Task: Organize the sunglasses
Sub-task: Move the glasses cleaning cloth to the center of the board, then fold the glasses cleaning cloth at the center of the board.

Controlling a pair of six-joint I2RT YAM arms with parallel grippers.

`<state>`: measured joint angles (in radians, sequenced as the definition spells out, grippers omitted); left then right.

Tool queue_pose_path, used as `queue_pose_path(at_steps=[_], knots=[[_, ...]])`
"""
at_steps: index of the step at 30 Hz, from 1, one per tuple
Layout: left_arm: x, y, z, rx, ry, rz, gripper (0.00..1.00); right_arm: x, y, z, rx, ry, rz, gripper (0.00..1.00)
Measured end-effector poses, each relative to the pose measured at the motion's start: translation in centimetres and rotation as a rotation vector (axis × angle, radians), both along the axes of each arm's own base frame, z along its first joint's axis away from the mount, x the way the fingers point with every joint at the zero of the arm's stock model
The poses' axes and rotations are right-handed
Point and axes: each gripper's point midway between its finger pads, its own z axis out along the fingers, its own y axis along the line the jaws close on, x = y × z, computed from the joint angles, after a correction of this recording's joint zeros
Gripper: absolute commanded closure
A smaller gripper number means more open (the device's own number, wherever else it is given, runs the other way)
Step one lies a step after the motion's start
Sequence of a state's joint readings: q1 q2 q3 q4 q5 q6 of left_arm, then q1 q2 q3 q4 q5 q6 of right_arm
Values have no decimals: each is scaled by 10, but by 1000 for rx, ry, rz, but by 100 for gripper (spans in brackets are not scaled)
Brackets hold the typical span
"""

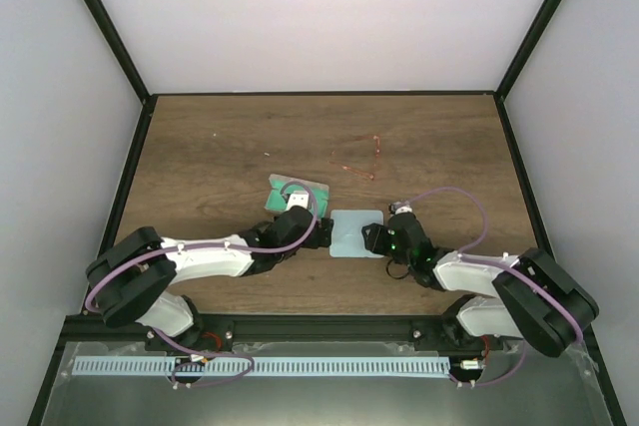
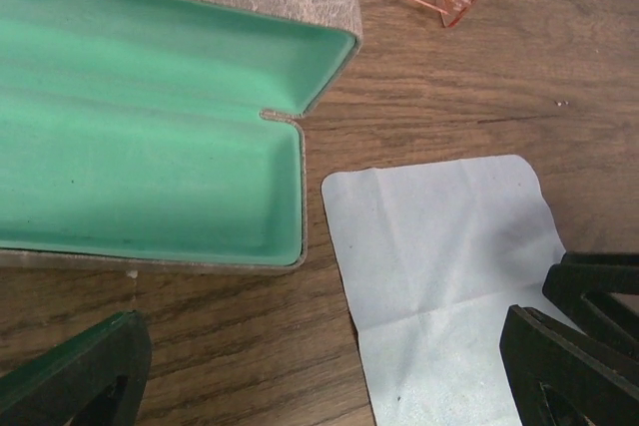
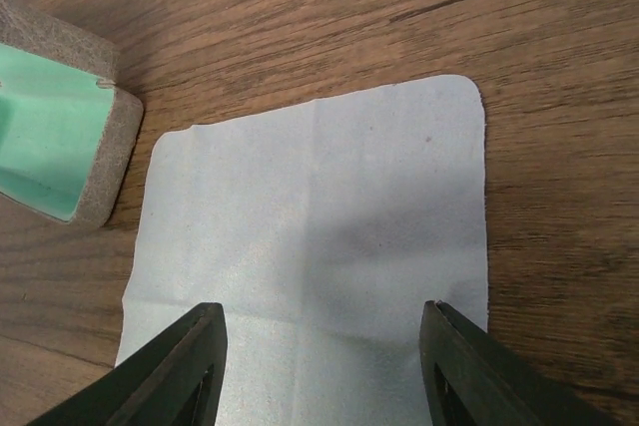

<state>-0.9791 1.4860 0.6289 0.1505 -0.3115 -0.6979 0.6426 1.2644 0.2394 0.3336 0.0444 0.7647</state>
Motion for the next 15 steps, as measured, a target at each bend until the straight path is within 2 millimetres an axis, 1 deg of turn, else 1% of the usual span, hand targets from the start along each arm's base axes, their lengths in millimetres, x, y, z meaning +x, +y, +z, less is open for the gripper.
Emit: queue_pose_path(at_steps=[4, 7, 9, 11, 15], knots=[[5, -3, 3, -7, -12, -6, 2, -3, -1, 1, -13, -3, -10, 44], [8, -11, 1, -11, -12, -28, 6, -12, -7, 5, -22, 0, -9, 44], [9, -18, -1, -11, -7, -46, 8, -15, -12, 16, -16, -23, -17, 44], [11, -24, -1, -10, -6, -62, 10, -14, -15, 34, -3, -69, -27, 44], [18, -40, 7, -27, -19, -85, 15, -5, -16, 63, -7, -133, -47, 44]])
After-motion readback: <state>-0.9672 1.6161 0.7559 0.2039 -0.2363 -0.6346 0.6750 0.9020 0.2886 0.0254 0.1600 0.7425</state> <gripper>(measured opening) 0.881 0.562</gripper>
